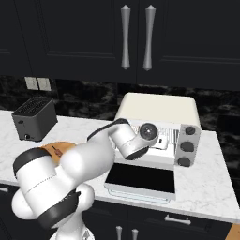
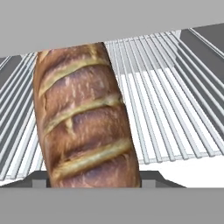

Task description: Pick up the kebab skewer and baguette bread, and place them inside the toaster oven. Close the toaster oven door and start by setting the timer.

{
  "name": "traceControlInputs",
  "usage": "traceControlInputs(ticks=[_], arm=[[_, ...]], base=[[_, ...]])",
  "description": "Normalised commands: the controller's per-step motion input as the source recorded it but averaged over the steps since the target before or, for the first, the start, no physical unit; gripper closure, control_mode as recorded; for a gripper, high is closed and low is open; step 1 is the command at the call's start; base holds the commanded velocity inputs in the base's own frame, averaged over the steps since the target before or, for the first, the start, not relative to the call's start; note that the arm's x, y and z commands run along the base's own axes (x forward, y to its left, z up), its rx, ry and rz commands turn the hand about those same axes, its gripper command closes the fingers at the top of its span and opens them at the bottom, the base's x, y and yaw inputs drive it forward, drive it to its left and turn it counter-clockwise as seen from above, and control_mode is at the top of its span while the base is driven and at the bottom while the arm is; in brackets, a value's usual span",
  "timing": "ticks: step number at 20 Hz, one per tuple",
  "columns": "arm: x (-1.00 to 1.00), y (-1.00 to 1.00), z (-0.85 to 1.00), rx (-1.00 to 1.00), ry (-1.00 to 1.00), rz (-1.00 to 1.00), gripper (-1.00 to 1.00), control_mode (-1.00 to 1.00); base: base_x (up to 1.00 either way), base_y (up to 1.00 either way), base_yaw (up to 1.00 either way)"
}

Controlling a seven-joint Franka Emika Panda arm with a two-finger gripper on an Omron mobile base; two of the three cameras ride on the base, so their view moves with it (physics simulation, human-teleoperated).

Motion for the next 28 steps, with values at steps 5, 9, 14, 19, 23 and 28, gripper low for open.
traceControlInputs(ticks=[5,9,14,19,23,28], arm=[[0.25,0.00,0.00,0.00,-0.01,-0.04,1.00,-1.00],[0.15,-0.01,0.01,0.00,0.00,0.00,1.00,-1.00],[0.00,0.19,0.00,-0.01,-0.05,0.00,1.00,-1.00],[0.00,0.27,0.00,0.00,-0.01,0.00,1.00,-1.00],[0.00,0.39,0.00,0.00,0.00,0.00,1.00,-1.00],[0.24,0.18,0.00,0.00,0.00,0.00,1.00,-1.00]], base=[[0.00,0.00,0.00],[0.00,0.00,0.00],[0.00,0.00,0.00],[0.00,0.00,0.00],[0.00,0.00,0.00],[0.00,0.00,0.00]])
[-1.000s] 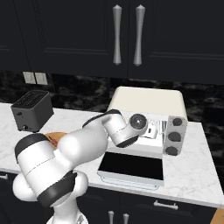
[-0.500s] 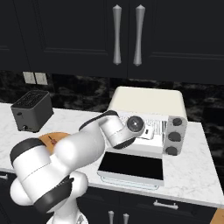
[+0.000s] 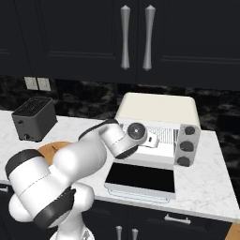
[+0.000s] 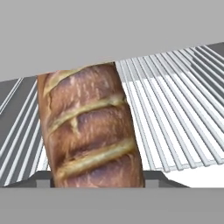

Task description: Pick up the kebab skewer and baguette bread, and place them inside the toaster oven. Close the toaster oven door and start by setting the timer.

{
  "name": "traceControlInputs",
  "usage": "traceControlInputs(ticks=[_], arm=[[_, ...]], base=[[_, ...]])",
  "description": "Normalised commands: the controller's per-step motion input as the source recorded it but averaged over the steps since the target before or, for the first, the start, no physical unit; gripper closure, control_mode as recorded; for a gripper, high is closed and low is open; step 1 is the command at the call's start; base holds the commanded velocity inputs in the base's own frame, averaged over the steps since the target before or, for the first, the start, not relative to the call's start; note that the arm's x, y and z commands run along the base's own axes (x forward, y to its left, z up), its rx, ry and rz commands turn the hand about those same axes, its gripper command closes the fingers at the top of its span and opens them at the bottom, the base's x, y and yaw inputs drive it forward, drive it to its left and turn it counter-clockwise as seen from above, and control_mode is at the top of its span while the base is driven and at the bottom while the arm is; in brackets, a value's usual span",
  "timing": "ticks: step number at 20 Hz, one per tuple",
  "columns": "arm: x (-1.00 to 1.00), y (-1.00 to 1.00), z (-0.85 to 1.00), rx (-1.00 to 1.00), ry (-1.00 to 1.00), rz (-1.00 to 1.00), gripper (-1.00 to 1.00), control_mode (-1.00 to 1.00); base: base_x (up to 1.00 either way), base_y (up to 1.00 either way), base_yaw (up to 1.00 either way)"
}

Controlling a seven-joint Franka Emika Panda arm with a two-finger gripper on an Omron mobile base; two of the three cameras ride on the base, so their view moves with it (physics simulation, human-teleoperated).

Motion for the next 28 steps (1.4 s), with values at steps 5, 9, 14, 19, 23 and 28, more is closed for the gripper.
traceControlInputs(ticks=[5,9,14,19,23,28], arm=[[0.16,0.04,0.00,0.00,0.00,0.00,-1.00,-1.00],[0.00,0.00,0.00,0.00,0.00,0.00,-1.00,-1.00],[0.00,0.00,0.01,0.00,0.00,0.00,-1.00,-1.00],[-0.02,-0.05,0.17,0.00,0.00,0.00,-1.00,-1.00],[-0.18,-0.11,0.26,0.00,0.00,0.00,-1.00,-1.00],[-0.50,-0.05,0.06,0.00,0.00,0.00,-1.00,-1.00]], base=[[0.00,0.00,0.00],[0.00,0.00,0.00],[0.00,0.00,0.00],[0.00,0.00,0.00],[0.00,0.00,0.00],[0.00,0.00,0.00]])
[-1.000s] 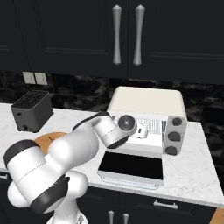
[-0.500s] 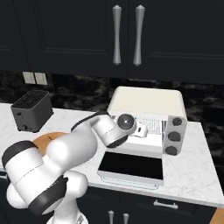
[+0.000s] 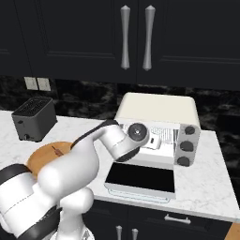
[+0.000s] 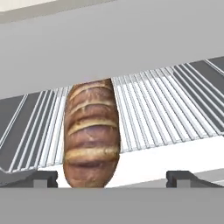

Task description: Pick up the kebab skewer and baguette bread, and place them inside the toaster oven. Close the toaster oven door and start by setting the timer.

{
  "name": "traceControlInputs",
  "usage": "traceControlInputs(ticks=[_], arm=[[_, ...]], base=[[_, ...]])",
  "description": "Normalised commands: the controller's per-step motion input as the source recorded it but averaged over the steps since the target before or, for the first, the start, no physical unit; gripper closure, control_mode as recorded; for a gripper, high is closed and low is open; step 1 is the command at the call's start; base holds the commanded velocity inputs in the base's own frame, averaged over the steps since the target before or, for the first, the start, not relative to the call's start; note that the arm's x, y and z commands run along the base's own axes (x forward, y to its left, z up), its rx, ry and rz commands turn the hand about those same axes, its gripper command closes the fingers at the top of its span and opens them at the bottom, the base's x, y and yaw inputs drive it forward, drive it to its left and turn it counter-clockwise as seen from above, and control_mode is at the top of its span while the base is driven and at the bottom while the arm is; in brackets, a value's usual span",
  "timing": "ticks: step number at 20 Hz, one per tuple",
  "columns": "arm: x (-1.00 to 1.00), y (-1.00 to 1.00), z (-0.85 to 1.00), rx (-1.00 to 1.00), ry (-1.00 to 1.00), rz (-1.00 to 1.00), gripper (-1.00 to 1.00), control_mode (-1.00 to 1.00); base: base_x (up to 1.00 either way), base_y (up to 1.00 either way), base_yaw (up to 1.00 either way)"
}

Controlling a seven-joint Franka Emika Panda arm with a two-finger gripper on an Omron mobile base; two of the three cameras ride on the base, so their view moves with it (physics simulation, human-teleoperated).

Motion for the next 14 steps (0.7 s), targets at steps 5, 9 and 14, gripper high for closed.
traceControlInputs(ticks=[5,9,14], arm=[[-0.75,-0.03,0.00,0.00,0.02,0.00,-1.00,-1.00],[-0.38,-0.03,0.00,0.00,0.03,0.00,-1.00,-1.00],[0.31,-0.26,0.00,0.00,0.04,0.00,-1.00,-1.00]], base=[[0.00,0.00,0.00],[0.00,0.00,0.00],[0.00,0.00,0.00]])
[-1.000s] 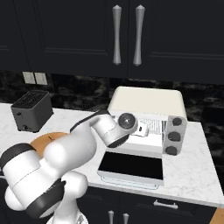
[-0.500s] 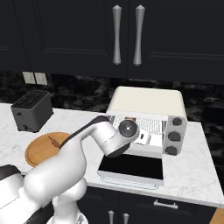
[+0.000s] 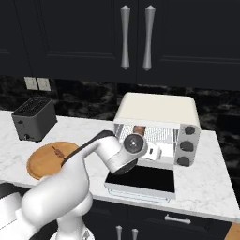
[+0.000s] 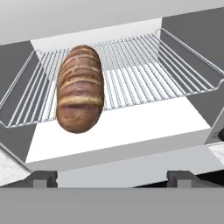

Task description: Pick up the kebab skewer and baguette bread, and place them inside the toaster oven. Close the toaster oven door and start by setting the timer.

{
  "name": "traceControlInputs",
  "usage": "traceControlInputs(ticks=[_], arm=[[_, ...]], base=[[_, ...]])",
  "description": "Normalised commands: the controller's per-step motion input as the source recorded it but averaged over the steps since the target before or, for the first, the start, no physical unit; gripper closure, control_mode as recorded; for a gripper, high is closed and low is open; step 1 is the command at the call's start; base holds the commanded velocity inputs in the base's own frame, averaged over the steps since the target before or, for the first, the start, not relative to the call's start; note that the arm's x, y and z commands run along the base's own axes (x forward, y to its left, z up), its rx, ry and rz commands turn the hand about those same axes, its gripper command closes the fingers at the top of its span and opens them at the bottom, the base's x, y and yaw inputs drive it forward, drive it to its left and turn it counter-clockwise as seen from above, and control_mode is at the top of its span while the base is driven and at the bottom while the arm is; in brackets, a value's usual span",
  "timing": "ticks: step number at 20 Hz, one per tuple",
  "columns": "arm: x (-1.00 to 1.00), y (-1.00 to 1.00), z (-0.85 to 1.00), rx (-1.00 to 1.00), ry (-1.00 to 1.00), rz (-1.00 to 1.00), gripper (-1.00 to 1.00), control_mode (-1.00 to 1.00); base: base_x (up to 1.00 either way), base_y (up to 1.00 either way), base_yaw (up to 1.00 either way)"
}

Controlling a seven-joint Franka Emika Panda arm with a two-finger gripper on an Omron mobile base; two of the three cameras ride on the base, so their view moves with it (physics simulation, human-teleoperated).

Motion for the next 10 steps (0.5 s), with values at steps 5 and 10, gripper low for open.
traceControlInputs(ticks=[5,10], arm=[[0.28,-0.36,0.00,0.02,0.06,0.00,-1.00,-1.00],[0.33,-0.14,0.00,0.00,0.05,0.00,-1.00,-1.00]], base=[[0.00,0.00,0.00],[0.00,0.00,0.00]])
